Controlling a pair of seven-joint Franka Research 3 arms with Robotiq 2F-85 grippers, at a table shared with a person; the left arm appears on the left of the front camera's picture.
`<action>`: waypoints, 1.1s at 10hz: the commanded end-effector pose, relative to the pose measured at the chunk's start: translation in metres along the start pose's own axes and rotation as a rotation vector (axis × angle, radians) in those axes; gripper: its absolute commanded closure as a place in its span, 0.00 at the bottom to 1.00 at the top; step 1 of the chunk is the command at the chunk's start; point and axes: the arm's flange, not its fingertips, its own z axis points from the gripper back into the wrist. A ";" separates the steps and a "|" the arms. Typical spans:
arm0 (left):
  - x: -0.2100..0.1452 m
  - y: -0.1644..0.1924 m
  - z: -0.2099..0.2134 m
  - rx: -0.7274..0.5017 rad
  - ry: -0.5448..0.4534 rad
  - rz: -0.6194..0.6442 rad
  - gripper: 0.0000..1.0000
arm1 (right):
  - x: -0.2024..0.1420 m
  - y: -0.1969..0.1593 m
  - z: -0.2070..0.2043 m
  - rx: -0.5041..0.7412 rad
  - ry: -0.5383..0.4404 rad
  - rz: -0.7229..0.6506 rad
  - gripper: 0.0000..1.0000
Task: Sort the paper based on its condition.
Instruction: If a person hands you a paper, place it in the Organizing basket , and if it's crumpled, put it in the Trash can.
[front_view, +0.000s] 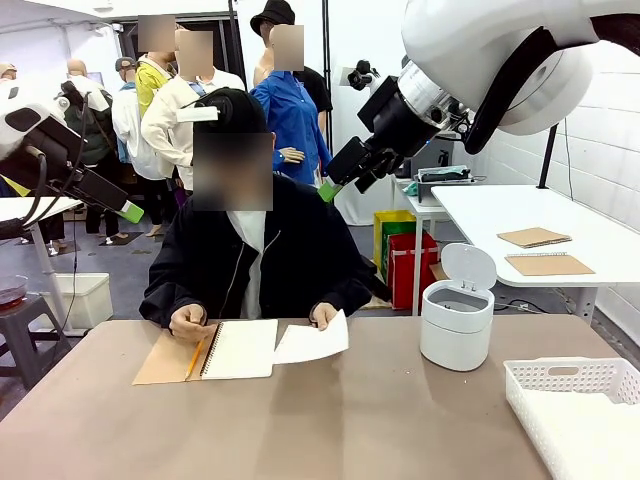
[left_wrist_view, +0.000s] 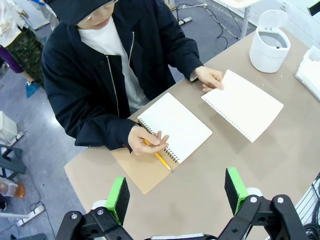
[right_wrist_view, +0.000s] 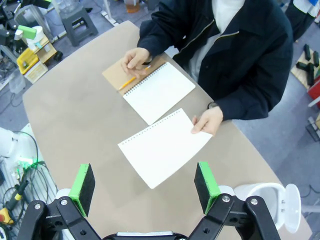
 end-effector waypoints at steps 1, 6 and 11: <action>0.000 0.001 0.001 0.004 -0.007 0.001 0.00 | -0.001 0.000 0.001 0.011 -0.003 -0.004 0.00; 0.000 0.001 0.001 0.004 -0.007 0.001 0.00 | -0.001 0.000 0.001 0.011 -0.003 -0.004 0.00; 0.000 0.001 0.001 0.004 -0.007 0.001 0.00 | -0.006 -0.011 -0.006 0.008 0.056 -0.094 0.00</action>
